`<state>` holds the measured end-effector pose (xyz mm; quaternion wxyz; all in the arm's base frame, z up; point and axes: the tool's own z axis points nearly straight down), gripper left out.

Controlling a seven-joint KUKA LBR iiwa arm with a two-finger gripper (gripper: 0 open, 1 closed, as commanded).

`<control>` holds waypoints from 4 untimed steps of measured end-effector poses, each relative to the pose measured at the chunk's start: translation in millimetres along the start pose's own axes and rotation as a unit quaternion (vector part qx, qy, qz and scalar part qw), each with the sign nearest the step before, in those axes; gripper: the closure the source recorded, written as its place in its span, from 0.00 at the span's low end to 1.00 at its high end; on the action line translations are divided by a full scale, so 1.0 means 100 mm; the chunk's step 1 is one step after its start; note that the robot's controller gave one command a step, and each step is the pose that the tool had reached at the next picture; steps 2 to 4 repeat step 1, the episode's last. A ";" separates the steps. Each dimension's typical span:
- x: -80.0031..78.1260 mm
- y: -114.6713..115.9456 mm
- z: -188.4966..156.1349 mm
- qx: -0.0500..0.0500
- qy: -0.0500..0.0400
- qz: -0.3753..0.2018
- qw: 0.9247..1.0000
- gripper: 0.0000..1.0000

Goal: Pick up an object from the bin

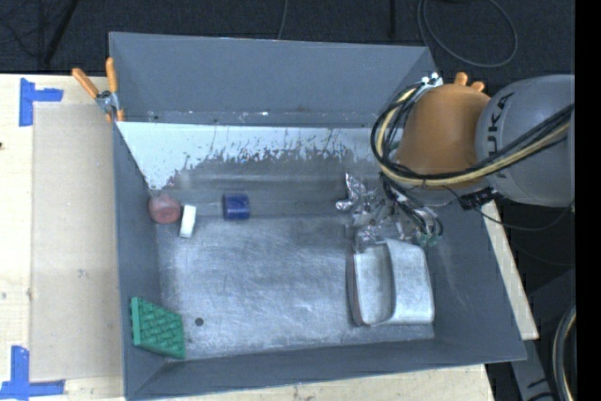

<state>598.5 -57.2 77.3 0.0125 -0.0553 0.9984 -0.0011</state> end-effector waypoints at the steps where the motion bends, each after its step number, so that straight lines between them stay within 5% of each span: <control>1: -0.22 -0.25 -1.99 0.000 0.008 0.016 1.000 1.00; 4: -0.22 -0.25 -1.99 0.000 0.008 0.016 1.000 1.00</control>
Offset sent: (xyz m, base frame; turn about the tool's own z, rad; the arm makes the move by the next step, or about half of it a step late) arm 0.0176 -0.0227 0.1954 0.0289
